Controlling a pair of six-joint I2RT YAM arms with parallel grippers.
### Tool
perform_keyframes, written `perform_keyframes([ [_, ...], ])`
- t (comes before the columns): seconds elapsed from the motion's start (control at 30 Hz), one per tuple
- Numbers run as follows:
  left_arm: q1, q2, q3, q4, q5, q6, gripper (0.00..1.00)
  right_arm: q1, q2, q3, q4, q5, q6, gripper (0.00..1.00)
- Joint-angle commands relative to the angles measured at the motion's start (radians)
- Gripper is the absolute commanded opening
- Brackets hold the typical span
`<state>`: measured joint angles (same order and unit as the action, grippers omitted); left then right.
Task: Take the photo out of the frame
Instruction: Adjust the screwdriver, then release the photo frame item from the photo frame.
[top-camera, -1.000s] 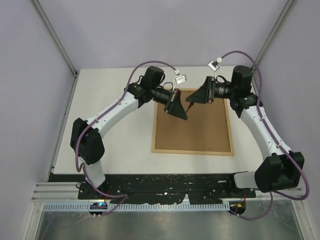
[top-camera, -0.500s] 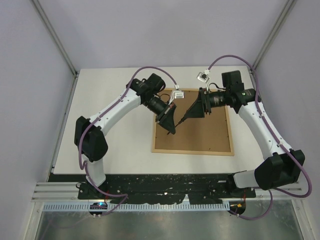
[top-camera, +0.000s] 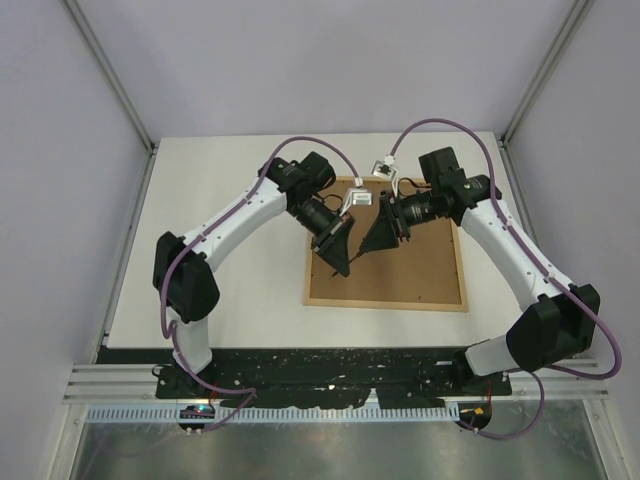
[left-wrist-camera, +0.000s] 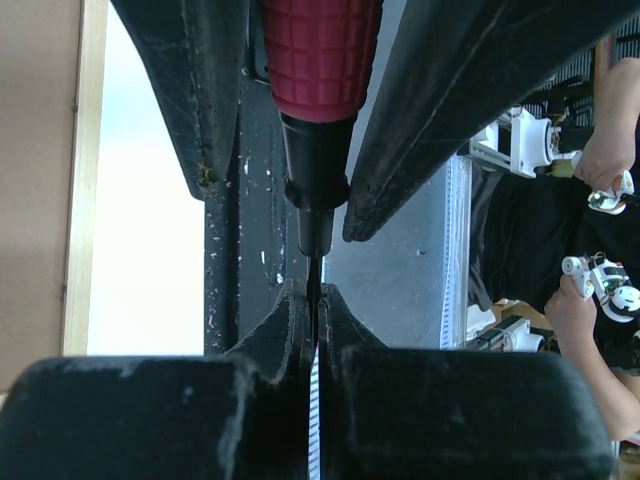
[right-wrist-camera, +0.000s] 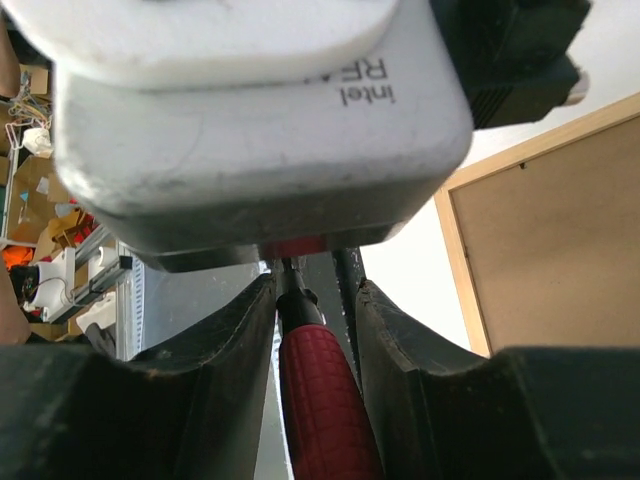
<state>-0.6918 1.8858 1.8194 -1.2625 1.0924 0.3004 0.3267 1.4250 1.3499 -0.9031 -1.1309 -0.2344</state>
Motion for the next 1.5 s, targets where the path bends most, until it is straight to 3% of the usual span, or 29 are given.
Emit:
perform_keyframes([
  [0.0, 0.0, -0.004, 0.027, 0.02, 0.035, 0.016, 0.0, 0.029, 0.006, 0.034, -0.051, -0.01, -0.054, 0.46],
  [0.2, 0.0, -0.033, -0.021, 0.106, 0.037, -0.036, 0.0, 0.031, -0.009, 0.018, -0.051, -0.064, -0.06, 0.53],
  [0.27, 0.002, -0.043, -0.048, 0.144, 0.035, -0.059, 0.0, 0.029, -0.015, 0.003, -0.033, -0.092, -0.04, 0.46],
  [0.37, 0.002, -0.045, -0.052, 0.153, 0.035, -0.066, 0.0, 0.029, -0.023, -0.02, -0.013, -0.125, -0.02, 0.16],
  [0.4, 0.002, -0.044, -0.052, 0.153, 0.032, -0.066, 0.0, 0.029, -0.024, -0.02, -0.008, -0.124, -0.019, 0.1],
  [0.53, 0.006, -0.045, -0.052, 0.167, 0.009, -0.084, 0.01, 0.029, -0.037, -0.026, -0.008, -0.119, -0.025, 0.08],
  [0.67, 0.038, -0.054, -0.052, 0.173, -0.002, -0.09, 0.21, 0.026, -0.066, -0.034, 0.0, -0.064, -0.029, 0.08],
  [0.77, 0.09, -0.085, -0.072, 0.181, -0.023, -0.092, 0.53, 0.021, -0.089, -0.055, 0.035, -0.021, -0.01, 0.08],
  [0.87, 0.158, -0.129, -0.127, 0.218, -0.084, -0.09, 0.69, 0.008, -0.103, -0.109, 0.119, 0.044, 0.084, 0.08],
  [1.07, 0.281, -0.218, -0.345, 0.457, -0.305, -0.248, 0.81, -0.035, -0.087, -0.256, 0.467, 0.128, 0.386, 0.08],
  [1.17, 0.294, -0.217, -0.425, 0.549, -0.393, -0.325, 0.85, -0.06, 0.013, -0.282, 0.646, 0.137, 0.559, 0.08],
  [1.23, 0.296, -0.191, -0.459, 0.575, -0.426, -0.346, 0.94, -0.072, 0.089, -0.296, 0.741, 0.12, 0.64, 0.08],
  [1.47, 0.319, -0.045, -0.462, 0.584, -0.414, -0.366, 0.97, -0.077, 0.334, -0.328, 1.042, 0.099, 0.788, 0.08],
])
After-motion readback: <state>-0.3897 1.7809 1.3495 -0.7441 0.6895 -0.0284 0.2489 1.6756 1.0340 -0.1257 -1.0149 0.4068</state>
